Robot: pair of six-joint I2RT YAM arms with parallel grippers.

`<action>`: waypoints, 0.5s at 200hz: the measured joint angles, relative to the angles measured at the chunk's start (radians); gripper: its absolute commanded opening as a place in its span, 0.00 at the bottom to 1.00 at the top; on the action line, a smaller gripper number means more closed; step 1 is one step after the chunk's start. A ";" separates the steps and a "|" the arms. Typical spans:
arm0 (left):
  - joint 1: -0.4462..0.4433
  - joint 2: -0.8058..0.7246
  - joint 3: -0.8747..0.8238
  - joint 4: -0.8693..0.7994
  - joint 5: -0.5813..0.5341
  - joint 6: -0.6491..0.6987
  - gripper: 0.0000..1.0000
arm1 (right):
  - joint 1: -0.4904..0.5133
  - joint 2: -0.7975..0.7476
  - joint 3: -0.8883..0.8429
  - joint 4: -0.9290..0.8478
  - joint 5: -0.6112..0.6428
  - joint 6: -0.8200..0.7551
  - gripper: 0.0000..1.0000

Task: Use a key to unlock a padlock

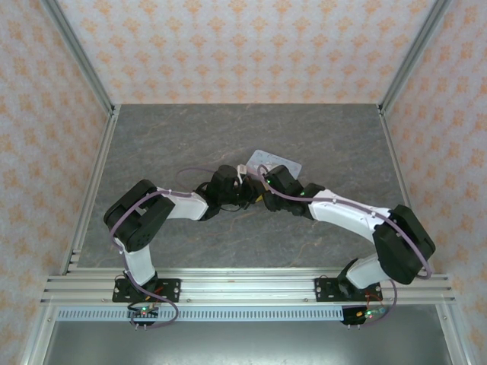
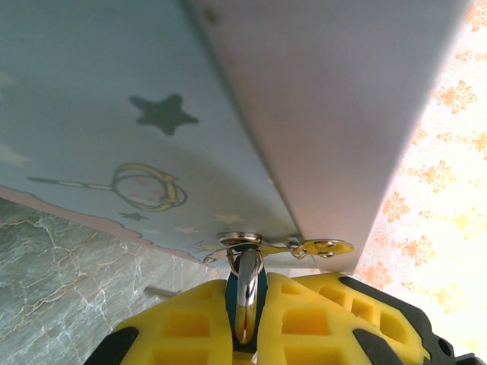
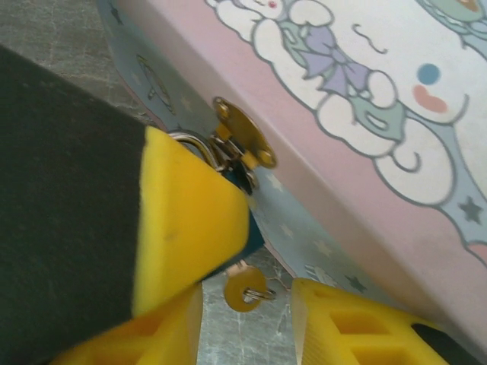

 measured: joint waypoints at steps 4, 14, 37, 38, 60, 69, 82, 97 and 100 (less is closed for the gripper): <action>0.000 0.000 0.000 0.000 0.000 0.000 0.00 | 0.002 0.004 0.002 0.000 0.000 -0.001 0.33; 0.002 0.000 0.000 -0.002 0.000 0.000 0.00 | 0.004 0.014 0.005 0.002 0.000 0.000 0.33; 0.002 0.000 0.000 -0.003 0.000 0.000 0.00 | 0.006 0.027 0.005 0.005 0.003 0.000 0.32; 0.002 0.000 0.000 -0.003 0.000 0.000 0.00 | 0.006 0.027 0.005 0.006 0.003 0.000 0.31; 0.002 0.000 0.000 -0.003 0.000 0.000 0.00 | 0.008 0.030 0.005 0.007 0.014 0.000 0.27; 0.002 0.000 0.000 -0.003 0.000 0.000 0.00 | 0.008 0.031 0.005 0.007 0.023 0.000 0.25; 0.002 0.000 0.001 -0.003 0.000 0.000 0.00 | 0.008 0.033 0.005 0.010 0.034 0.003 0.18; 0.002 0.000 0.001 -0.003 -0.001 0.000 0.00 | 0.009 0.036 0.006 0.009 0.040 0.000 0.09; 0.002 0.000 0.001 -0.003 -0.002 0.000 0.00 | 0.010 0.036 0.007 0.008 0.042 0.005 0.07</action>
